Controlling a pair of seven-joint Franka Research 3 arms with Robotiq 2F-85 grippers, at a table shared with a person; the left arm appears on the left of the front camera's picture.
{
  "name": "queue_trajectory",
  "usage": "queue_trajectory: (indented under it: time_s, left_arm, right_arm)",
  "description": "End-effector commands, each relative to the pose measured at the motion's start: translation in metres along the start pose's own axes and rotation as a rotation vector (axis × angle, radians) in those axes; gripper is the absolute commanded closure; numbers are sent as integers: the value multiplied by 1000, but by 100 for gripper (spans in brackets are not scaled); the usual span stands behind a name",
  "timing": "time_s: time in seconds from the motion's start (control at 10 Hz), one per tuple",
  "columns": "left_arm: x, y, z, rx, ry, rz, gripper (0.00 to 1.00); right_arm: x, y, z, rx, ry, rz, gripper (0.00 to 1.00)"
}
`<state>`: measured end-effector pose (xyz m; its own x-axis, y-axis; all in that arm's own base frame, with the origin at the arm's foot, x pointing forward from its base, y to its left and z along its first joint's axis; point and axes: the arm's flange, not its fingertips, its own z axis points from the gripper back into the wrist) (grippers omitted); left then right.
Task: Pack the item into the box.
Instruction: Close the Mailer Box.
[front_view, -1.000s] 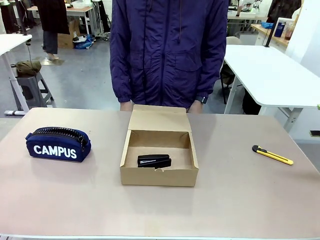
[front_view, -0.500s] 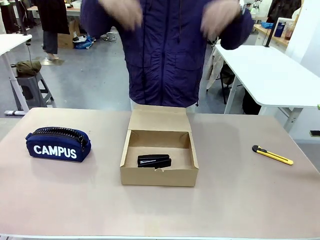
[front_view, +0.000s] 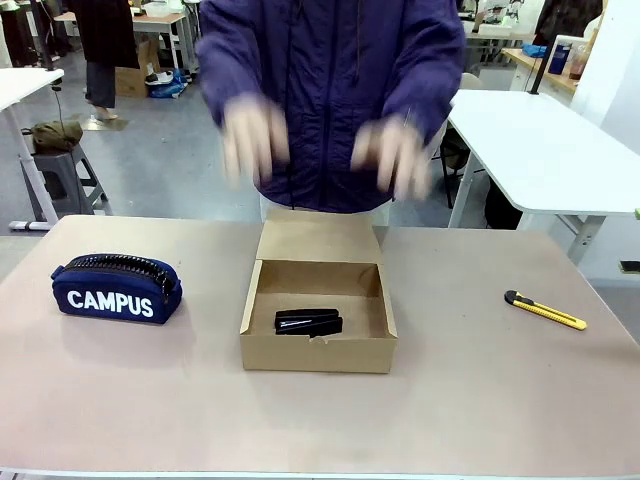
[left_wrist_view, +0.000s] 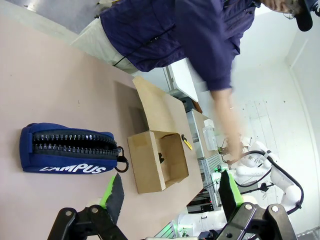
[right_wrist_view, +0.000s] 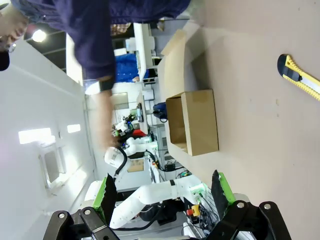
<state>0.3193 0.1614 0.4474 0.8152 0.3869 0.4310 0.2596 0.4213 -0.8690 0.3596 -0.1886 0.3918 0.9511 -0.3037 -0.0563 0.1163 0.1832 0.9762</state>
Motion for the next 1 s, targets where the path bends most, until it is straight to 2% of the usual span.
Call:
queue_trajectory:
  time_s: [0.0,0.6,0.9]
  left_arm:
    - [-2,0,-2,-18,-13,-18,0]
    - [0,0,0,0,0,0,0]
    - [23,-16,-44,-68,103,-8,0]
  right_arm:
    - [-3,4,2,-8,11,7,0]
    - [0,0,0,0,0,0,0]
    - [7,22,-40,-60,33,54,0]
